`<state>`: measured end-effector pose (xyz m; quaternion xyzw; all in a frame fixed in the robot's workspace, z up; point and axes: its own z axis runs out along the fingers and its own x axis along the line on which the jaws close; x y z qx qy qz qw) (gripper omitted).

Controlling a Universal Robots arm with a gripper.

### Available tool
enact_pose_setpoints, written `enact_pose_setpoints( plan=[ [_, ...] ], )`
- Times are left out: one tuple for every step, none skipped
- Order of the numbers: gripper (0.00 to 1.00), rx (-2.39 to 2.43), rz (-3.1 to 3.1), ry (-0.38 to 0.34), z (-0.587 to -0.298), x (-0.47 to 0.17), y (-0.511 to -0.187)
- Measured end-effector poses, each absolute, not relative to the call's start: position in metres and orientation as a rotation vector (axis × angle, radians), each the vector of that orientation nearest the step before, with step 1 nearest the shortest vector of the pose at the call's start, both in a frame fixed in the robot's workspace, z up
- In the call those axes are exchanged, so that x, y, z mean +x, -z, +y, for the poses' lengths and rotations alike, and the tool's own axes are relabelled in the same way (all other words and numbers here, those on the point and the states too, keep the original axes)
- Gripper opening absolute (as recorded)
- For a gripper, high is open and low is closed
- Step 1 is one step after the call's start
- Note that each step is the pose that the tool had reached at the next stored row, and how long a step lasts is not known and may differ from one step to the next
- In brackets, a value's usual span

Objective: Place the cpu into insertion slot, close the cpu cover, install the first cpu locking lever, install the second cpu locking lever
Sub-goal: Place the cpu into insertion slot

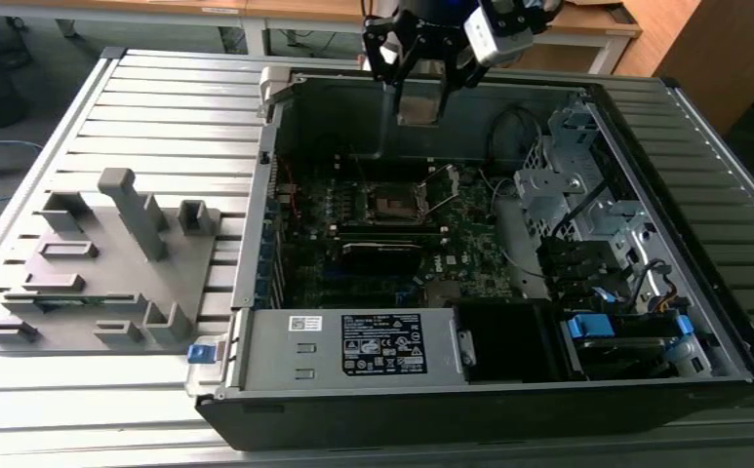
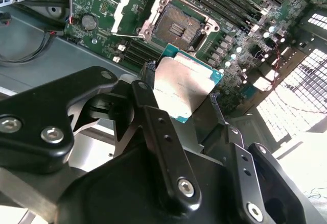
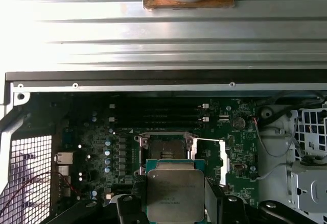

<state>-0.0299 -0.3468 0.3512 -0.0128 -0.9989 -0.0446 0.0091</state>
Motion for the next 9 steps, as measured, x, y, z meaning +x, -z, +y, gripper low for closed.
enact_pose_setpoints(
  plan=[
    [0.54,-0.040,-3.120,0.139,-0.3468,-0.0299,-0.3506],
    [0.54,-0.040,-3.120,0.139,-0.3468,-0.0299,-0.3503],
    [0.54,-0.040,-3.120,0.139,-0.3468,-0.0299,-0.3502],
    [0.54,-0.040,-3.120,0.139,-0.3468,-0.0300,-0.3501],
    [0.54,-0.040,-3.120,0.139,-0.3468,-0.0299,-0.3499],
    [0.54,-0.040,-3.120,0.139,-0.3468,-0.0299,-0.3496],
    [0.54,-0.040,-3.120,0.139,-0.3468,-0.0299,-0.3492],
    [0.54,-0.040,-3.120,0.139,-0.3468,-0.0300,-0.3486],
    [0.54,-0.040,-3.120,0.139,-0.3468,-0.0300,-0.3480]
  ],
)
